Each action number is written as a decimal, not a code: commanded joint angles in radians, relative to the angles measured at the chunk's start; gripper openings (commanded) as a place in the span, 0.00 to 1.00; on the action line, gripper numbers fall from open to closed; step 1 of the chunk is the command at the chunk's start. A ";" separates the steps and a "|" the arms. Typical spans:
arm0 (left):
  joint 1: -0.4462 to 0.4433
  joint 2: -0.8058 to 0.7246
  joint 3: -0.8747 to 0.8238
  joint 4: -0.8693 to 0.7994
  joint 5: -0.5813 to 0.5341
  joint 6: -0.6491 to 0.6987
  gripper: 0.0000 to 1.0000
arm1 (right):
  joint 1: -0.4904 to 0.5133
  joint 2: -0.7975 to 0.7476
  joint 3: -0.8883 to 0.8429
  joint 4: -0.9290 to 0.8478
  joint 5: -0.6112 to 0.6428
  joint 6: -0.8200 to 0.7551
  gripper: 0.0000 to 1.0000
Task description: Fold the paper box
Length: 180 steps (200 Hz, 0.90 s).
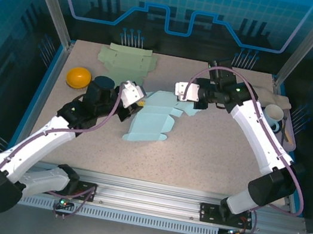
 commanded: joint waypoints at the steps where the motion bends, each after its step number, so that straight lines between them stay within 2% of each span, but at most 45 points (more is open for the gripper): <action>1: -0.005 -0.084 0.023 0.009 0.022 -0.034 0.47 | 0.014 -0.034 0.040 -0.090 0.161 -0.008 0.00; 17: -0.004 -0.158 0.041 0.036 0.024 -0.021 0.54 | 0.019 -0.072 0.038 -0.125 0.271 -0.036 0.00; 32: -0.005 -0.193 0.064 0.066 0.038 0.034 0.61 | 0.021 -0.112 0.039 -0.145 0.275 -0.066 0.00; 80: -0.004 -0.004 0.269 -0.075 0.201 0.139 0.61 | 0.021 -0.154 0.083 -0.212 0.161 -0.067 0.00; 130: -0.014 0.084 0.306 -0.094 0.281 0.156 0.61 | 0.020 -0.177 0.057 -0.233 0.081 -0.066 0.00; 180: -0.085 0.104 0.289 -0.100 0.318 0.156 0.61 | 0.029 -0.167 0.065 -0.243 0.057 -0.062 0.00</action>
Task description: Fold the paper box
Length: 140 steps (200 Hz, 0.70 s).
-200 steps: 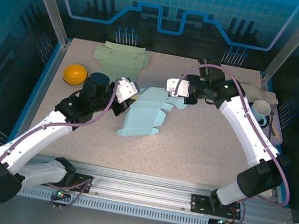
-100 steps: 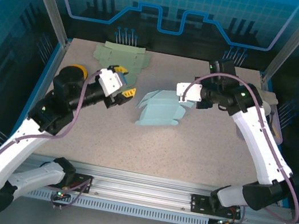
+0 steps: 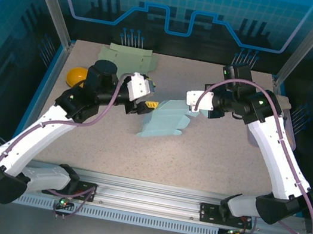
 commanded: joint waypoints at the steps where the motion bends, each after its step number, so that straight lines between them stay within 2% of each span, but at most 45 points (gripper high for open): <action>1: -0.037 0.005 0.019 -0.015 0.063 0.029 0.61 | 0.022 -0.007 0.003 -0.023 -0.037 0.002 0.00; 73: -0.123 0.070 0.051 0.003 0.068 0.028 0.61 | 0.068 0.012 -0.015 -0.039 -0.031 -0.004 0.00; 91: -0.137 0.092 0.056 0.011 0.060 0.028 0.57 | 0.082 0.015 -0.026 -0.044 -0.028 -0.008 0.00; 102: -0.139 0.098 0.055 0.019 0.056 0.028 0.51 | 0.089 0.012 -0.038 -0.041 -0.024 -0.012 0.00; 121: -0.141 0.099 0.053 0.022 0.050 0.028 0.27 | 0.090 0.006 -0.054 -0.039 -0.024 -0.017 0.00; 140: -0.141 0.086 0.038 0.023 0.050 0.029 0.12 | 0.088 -0.003 -0.076 -0.030 -0.015 -0.026 0.00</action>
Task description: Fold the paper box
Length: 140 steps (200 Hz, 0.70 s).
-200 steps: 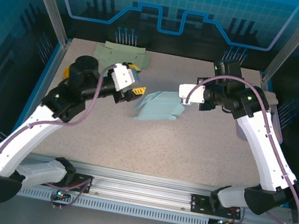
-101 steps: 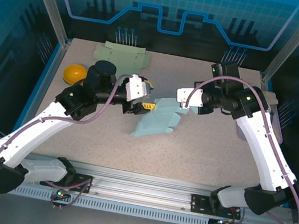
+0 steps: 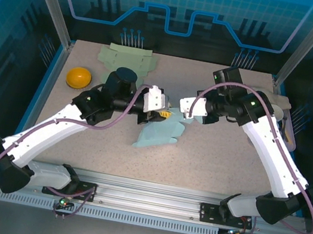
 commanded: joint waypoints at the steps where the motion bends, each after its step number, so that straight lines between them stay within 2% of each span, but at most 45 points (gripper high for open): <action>1: -0.005 -0.008 0.011 0.030 0.019 0.008 0.11 | 0.022 -0.008 -0.029 -0.008 -0.014 -0.019 0.00; 15: -0.004 -0.019 -0.007 0.034 0.018 0.005 0.04 | 0.015 -0.009 -0.034 -0.006 -0.017 -0.019 0.00; 26: -0.004 -0.028 -0.019 0.033 0.012 -0.002 0.06 | 0.009 -0.009 -0.036 0.000 -0.022 -0.013 0.00; 31: -0.004 -0.034 -0.025 0.031 0.005 -0.010 0.12 | 0.007 -0.007 -0.034 0.002 -0.021 -0.008 0.00; 41: -0.002 -0.051 -0.048 0.032 -0.017 -0.032 0.33 | -0.001 -0.003 -0.030 0.003 -0.021 0.005 0.00; 51: 0.008 -0.085 -0.081 0.039 -0.039 -0.053 0.43 | -0.014 -0.002 -0.028 0.004 -0.021 0.013 0.00; 65: 0.055 -0.159 -0.154 0.069 -0.044 -0.112 0.45 | -0.038 -0.009 -0.037 0.010 -0.024 0.018 0.00; 77: 0.133 -0.244 -0.231 0.122 -0.008 -0.191 0.46 | -0.059 -0.023 -0.055 0.024 -0.041 0.014 0.00; 101: 0.264 -0.412 -0.374 0.253 0.049 -0.350 0.56 | -0.081 -0.045 -0.085 0.053 -0.074 0.006 0.00; 118: 0.287 -0.448 -0.411 0.239 0.056 -0.375 0.57 | -0.082 -0.041 -0.086 0.056 -0.086 0.007 0.00; 140: 0.288 -0.391 -0.411 0.153 0.013 -0.329 0.57 | -0.082 -0.043 -0.084 0.056 -0.113 0.001 0.00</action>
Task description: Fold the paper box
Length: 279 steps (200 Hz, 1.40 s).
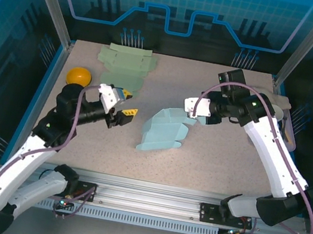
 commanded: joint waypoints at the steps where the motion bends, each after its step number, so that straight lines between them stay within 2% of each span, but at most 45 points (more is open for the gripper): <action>1: 0.010 0.061 -0.022 -0.024 0.003 -0.031 0.57 | -0.006 -0.021 -0.007 0.007 -0.064 0.001 0.00; 41: -0.002 0.186 0.035 -0.007 0.091 -0.028 0.56 | 0.002 -0.039 -0.029 0.015 -0.086 -0.004 0.00; 70: -0.070 0.239 0.085 -0.008 0.120 -0.006 0.57 | 0.005 -0.040 -0.033 0.017 -0.101 0.009 0.00; 106: -0.175 0.294 0.099 0.000 0.141 -0.013 0.57 | 0.005 -0.027 -0.014 0.008 -0.115 0.027 0.00; 143: -0.197 0.345 0.083 0.110 0.116 -0.065 0.54 | 0.006 -0.021 -0.002 -0.003 -0.148 0.033 0.00; 153: -0.200 0.356 0.084 0.141 0.102 -0.081 0.49 | 0.006 -0.020 -0.007 -0.003 -0.152 0.033 0.00; 163: -0.202 0.363 0.086 0.172 0.079 -0.097 0.31 | 0.006 -0.021 -0.015 -0.001 -0.156 0.034 0.00; 171: -0.201 0.367 0.083 0.196 0.062 -0.110 0.21 | 0.006 -0.024 -0.023 0.002 -0.158 0.036 0.00; 185: -0.203 0.367 0.075 0.233 0.055 -0.125 0.16 | 0.006 -0.028 -0.040 0.010 -0.157 0.038 0.00; 223: -0.204 0.326 0.041 0.218 0.022 -0.147 0.30 | -0.011 -0.032 -0.054 0.021 -0.165 0.050 0.00; 235: -0.203 0.287 0.015 0.189 -0.009 -0.169 0.37 | -0.027 -0.037 -0.051 0.023 -0.180 0.052 0.00; 256: -0.202 0.168 -0.059 0.137 -0.082 -0.237 0.47 | -0.076 -0.054 -0.048 0.026 -0.213 0.050 0.00; 279: -0.201 -0.012 -0.212 0.176 -0.184 -0.382 0.55 | -0.125 -0.074 -0.047 0.036 -0.267 0.046 0.00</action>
